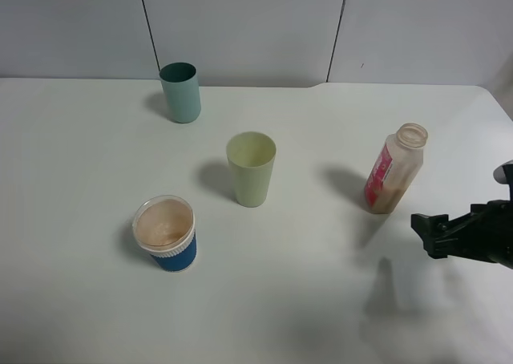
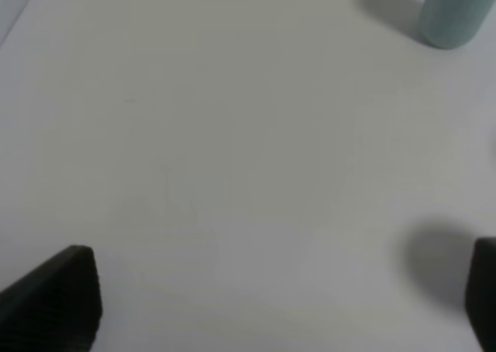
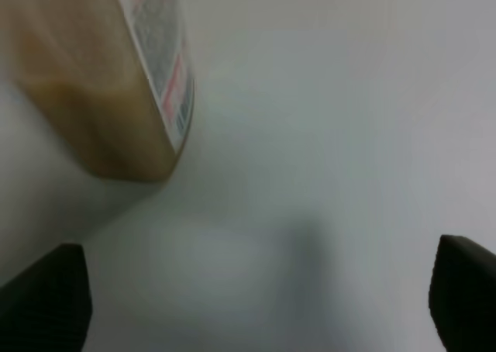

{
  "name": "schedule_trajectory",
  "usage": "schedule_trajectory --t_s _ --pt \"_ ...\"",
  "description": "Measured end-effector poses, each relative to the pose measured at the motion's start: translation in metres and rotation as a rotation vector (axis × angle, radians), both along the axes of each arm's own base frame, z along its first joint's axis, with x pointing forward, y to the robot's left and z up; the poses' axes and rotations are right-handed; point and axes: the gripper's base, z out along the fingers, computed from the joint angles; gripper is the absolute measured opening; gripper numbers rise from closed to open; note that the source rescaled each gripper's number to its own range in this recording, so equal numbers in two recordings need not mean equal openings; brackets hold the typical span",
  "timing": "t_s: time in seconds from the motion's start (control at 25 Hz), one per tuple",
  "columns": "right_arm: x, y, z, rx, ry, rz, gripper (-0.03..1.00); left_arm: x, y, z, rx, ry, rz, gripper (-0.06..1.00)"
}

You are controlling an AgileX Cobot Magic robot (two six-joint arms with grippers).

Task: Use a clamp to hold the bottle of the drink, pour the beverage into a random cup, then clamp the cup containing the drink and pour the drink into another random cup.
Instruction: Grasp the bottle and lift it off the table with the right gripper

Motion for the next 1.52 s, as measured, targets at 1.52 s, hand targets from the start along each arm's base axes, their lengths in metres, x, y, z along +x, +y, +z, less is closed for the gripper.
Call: schedule_trajectory --t_s 1.52 --pt "0.018 0.011 -0.037 -0.061 -0.107 0.204 0.74 0.000 0.000 0.000 0.000 0.000 0.000 0.95"
